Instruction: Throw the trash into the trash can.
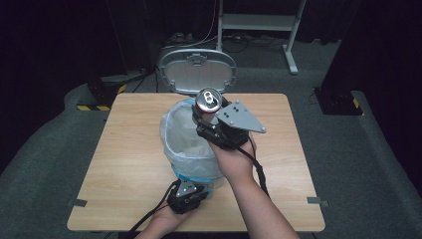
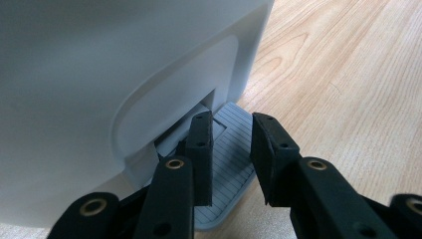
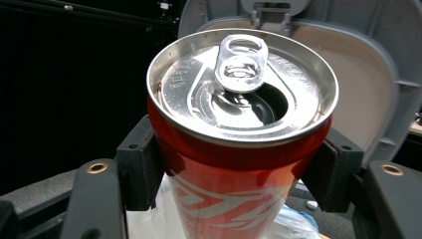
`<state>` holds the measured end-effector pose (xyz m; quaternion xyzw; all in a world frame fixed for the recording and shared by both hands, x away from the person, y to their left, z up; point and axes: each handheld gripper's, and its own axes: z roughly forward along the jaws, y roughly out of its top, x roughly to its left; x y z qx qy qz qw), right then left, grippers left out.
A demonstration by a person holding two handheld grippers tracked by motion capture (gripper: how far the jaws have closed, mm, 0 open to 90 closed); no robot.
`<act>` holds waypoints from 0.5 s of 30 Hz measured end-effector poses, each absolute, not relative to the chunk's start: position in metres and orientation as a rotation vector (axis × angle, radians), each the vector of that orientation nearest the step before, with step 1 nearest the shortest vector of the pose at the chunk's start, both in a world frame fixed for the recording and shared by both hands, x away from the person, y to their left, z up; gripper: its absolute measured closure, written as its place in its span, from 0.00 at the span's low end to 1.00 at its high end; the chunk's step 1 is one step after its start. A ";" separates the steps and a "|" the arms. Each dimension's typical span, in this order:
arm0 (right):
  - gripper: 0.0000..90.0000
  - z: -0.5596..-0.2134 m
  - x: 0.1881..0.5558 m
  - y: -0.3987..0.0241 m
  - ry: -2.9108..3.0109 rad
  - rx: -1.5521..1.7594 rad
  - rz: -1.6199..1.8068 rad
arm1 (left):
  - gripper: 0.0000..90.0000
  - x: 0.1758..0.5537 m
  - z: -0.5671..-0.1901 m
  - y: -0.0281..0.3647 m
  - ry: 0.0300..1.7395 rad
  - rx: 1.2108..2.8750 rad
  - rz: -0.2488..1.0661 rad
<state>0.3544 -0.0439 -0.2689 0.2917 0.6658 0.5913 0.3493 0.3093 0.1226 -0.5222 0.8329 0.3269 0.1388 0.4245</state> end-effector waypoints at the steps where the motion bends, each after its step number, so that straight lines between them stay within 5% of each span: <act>1: 0.38 -0.269 0.354 -0.044 1.725 0.756 1.532 | 0.78 0.309 -0.522 0.123 0.818 2.083 0.347; 15: 0.37 -0.269 0.357 -0.042 1.738 0.760 1.539 | 0.78 0.310 -0.522 0.123 0.818 2.082 0.344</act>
